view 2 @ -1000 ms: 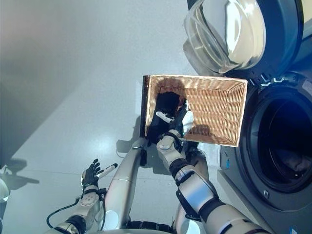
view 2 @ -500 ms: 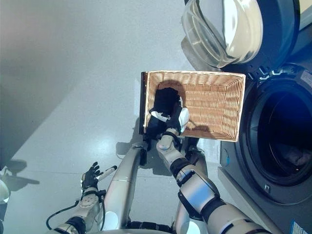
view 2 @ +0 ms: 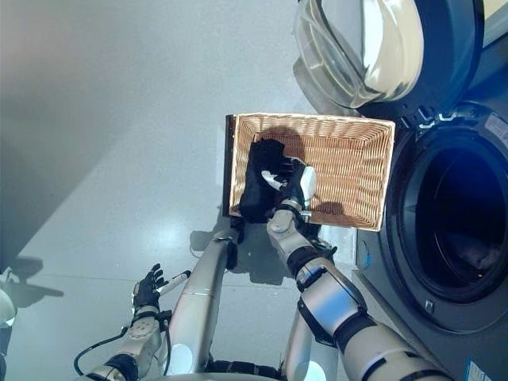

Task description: Pick up the clothes and place them into the washing machine

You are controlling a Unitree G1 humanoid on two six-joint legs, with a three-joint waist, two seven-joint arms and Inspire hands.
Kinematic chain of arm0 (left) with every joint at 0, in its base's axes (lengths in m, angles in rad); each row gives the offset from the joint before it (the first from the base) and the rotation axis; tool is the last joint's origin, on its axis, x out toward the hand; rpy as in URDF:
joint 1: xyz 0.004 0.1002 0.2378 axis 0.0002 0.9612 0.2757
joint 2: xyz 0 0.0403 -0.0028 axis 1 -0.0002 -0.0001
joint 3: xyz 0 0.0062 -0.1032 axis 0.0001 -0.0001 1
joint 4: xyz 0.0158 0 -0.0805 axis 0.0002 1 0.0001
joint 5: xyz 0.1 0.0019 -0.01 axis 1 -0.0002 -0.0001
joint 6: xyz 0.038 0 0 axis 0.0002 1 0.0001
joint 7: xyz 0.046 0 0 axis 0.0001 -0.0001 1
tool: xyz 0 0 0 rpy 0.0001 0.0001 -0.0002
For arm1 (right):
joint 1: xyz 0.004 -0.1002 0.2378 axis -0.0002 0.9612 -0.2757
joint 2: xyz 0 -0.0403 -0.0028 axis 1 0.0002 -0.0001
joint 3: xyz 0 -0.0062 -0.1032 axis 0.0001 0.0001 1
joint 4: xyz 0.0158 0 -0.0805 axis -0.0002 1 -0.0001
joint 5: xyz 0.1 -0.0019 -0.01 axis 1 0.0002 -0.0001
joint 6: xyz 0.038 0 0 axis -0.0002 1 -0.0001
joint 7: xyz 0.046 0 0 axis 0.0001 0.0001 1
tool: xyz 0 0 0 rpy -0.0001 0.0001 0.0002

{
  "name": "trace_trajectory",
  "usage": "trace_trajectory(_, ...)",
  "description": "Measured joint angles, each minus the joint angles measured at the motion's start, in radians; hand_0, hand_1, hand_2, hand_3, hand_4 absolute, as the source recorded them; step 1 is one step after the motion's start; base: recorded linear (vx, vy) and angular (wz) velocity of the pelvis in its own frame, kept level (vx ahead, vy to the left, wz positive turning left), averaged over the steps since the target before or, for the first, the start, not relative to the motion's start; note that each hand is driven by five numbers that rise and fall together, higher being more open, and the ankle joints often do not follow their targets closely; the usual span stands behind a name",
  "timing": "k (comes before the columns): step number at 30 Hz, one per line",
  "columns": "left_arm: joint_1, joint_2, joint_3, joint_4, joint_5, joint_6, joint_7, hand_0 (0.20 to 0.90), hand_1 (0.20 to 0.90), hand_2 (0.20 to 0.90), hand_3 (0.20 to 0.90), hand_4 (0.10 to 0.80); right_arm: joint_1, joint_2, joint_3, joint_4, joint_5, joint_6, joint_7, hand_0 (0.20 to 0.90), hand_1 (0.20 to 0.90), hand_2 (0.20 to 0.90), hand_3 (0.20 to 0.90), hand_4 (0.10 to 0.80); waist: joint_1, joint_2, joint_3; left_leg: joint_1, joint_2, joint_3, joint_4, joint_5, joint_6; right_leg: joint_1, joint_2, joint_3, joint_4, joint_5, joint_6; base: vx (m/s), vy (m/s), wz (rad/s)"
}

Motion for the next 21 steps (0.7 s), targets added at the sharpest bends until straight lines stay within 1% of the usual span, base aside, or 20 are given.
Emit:
trace_trajectory(1, 0.0, -0.001, -0.001, -0.006, 0.0, 0.001, -0.006, 0.9, 0.9, 0.9, 0.9, 0.8, 0.001, 0.006, -0.001, 0.001, 0.002, 0.002, 0.01, 0.2, 0.2, 0.2, 0.2, 0.3, 0.015, 0.001, 0.001, -0.002, 0.0, 0.001, 0.002, 0.004, 0.001, -0.005, 0.0, 0.001, 0.006, -0.003, -0.007, 0.0, 0.0, 0.0)
trace_trajectory(3, 0.001, -0.007, -0.002, -0.007, 0.0, 0.003, -0.007, 0.9, 0.9, 0.9, 0.9, 0.8, 0.0, 0.009, -0.001, 0.001, 0.002, 0.001, 0.01, 0.2, 0.2, 0.2, 0.2, 0.3, 0.02, 0.008, 0.001, -0.002, -0.001, 0.001, 0.004, 0.007, -0.002, -0.005, -0.002, 0.0, 0.014, -0.007, -0.022, 0.021, -0.004, 0.07)
trace_trajectory(4, 0.001, -0.007, -0.003, -0.007, 0.0, 0.003, -0.007, 0.9, 0.9, 0.9, 0.9, 0.8, 0.0, 0.009, -0.001, 0.001, 0.002, 0.002, 0.014, 0.2, 0.2, 0.2, 0.2, 0.3, 0.019, 0.009, 0.001, -0.002, -0.003, 0.001, 0.013, 0.002, 0.005, -0.005, -0.005, 0.0, 0.026, -0.014, -0.033, 0.019, -0.003, 0.1)
trace_trajectory(6, 0.0, -0.007, -0.004, -0.007, 0.0, 0.002, -0.007, 0.9, 0.9, 0.9, 0.9, 0.8, 0.0, 0.009, -0.001, 0.001, 0.001, 0.002, 0.02, 0.2, 0.2, 0.2, 0.2, 0.3, 0.019, 0.009, 0.001, -0.002, -0.004, 0.001, 0.018, -0.001, 0.011, -0.005, -0.008, 0.0, 0.037, -0.022, -0.033, 0.011, 0.003, 0.06)
trace_trajectory(10, -0.004, -0.006, -0.008, -0.007, 0.0, 0.003, -0.007, 0.9, 0.9, 0.9, 0.9, 0.8, 0.001, 0.009, -0.001, 0.002, 0.002, 0.003, 0.033, 0.2, 0.2, 0.2, 0.2, 0.3, 0.017, 0.009, 0.001, -0.001, -0.007, 0.001, 0.034, -0.01, 0.009, -0.005, -0.011, -0.001, 0.055, -0.034, -0.034, 0.005, 0.001, 0.01)
trace_trajectory(13, -0.004, -0.005, -0.008, -0.007, 0.0, 0.003, -0.007, 0.9, 0.9, 0.9, 0.9, 0.8, 0.003, 0.009, -0.001, 0.002, 0.005, 0.002, 0.035, 0.2, 0.2, 0.2, 0.2, 0.3, 0.015, 0.009, 0.001, -0.001, -0.008, 0.0, 0.037, -0.014, 0.003, -0.005, -0.013, -0.001, 0.06, -0.038, -0.034, 0.0, 0.0, 0.0)
trace_trajectory(17, -0.003, -0.006, -0.008, -0.007, 0.0, 0.005, -0.007, 0.9, 0.9, 0.9, 0.9, 0.8, 0.013, 0.009, -0.001, -0.009, 0.057, -0.007, 0.058, 0.2, 0.2, 0.2, 0.2, 0.3, 0.014, 0.009, 0.001, 0.0, -0.007, 0.002, 0.036, -0.012, 0.004, -0.005, -0.013, 0.001, 0.052, -0.033, -0.02, 0.018, 0.002, -0.04)
trace_trajectory(19, -0.003, -0.005, -0.007, -0.007, 0.0, 0.005, -0.007, 0.9, 0.9, 0.9, 0.9, 0.8, 0.038, 0.002, -0.001, -0.046, 0.083, -0.017, 0.069, 0.2, 0.2, 0.2, 0.2, 0.3, 0.013, 0.009, 0.001, 0.003, -0.005, 0.005, 0.029, -0.011, 0.005, -0.001, -0.01, 0.002, 0.038, -0.026, -0.014, -0.015, 0.002, -0.07)
trace_trajectory(20, -0.002, -0.005, -0.006, -0.006, 0.0, 0.006, -0.007, 0.9, 0.9, 0.9, 0.9, 0.8, 0.052, 0.0, -0.001, -0.063, 0.091, -0.024, 0.081, 0.2, 0.2, 0.2, 0.2, 0.3, 0.014, 0.009, 0.001, 0.005, -0.001, 0.009, 0.023, -0.007, 0.008, 0.002, -0.006, 0.003, 0.027, -0.017, -0.017, -0.061, 0.003, -0.12)
trace_trajectory(21, -0.005, -0.005, -0.006, -0.004, 0.0, 0.007, -0.008, 0.9, 0.9, 0.9, 0.9, 0.8, 0.069, -0.009, 0.001, -0.09, 0.108, -0.024, 0.092, 0.2, 0.2, 0.2, 0.2, 0.3, 0.011, 0.008, 0.002, 0.014, 0.001, 0.017, 0.006, 0.003, 0.011, 0.008, -0.005, 0.003, 0.007, 0.002, -0.03, -0.054, 0.004, -0.14)
